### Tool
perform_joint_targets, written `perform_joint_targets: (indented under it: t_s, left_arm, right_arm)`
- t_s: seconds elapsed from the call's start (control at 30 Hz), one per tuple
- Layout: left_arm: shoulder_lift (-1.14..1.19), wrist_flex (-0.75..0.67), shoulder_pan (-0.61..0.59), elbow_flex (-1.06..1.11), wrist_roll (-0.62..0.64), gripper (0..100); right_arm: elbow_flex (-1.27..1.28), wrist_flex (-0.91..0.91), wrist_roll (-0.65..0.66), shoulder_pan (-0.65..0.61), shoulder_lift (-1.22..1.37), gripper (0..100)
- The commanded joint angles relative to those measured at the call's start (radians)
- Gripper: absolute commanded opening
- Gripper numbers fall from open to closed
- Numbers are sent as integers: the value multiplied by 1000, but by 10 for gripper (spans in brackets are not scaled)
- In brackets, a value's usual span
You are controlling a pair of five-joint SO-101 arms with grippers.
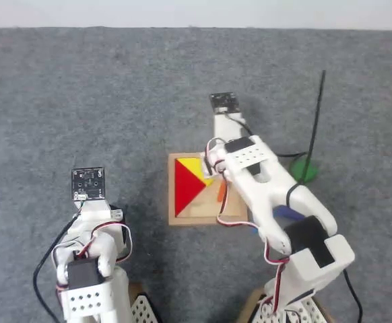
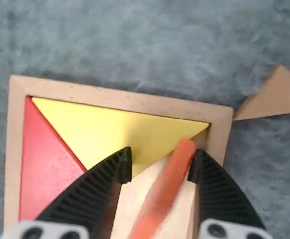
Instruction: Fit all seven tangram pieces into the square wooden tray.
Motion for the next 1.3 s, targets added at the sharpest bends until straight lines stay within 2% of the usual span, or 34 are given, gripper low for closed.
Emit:
perform_joint_targets:
  t_s: [0.0,0.23,1.0,1.1,1.27]
  left_arm:
    - [-17,3,6,-5,-5,36]
    - [-17,3,6,-5,-5,36]
    - [-17,3,6,-5,-5,36]
    - [-17,3,6,-5,-5,36]
    - [-17,3,6,-5,-5,36]
  right_arm:
    - [-3,-5,-8,79,-24,193]
    - [-3,19,44,90,-25,195]
    - [0,81,49,82,-110,195]
    - [-3,91,66,65,-177,195]
    - [32,148,189,-13,-409,195]
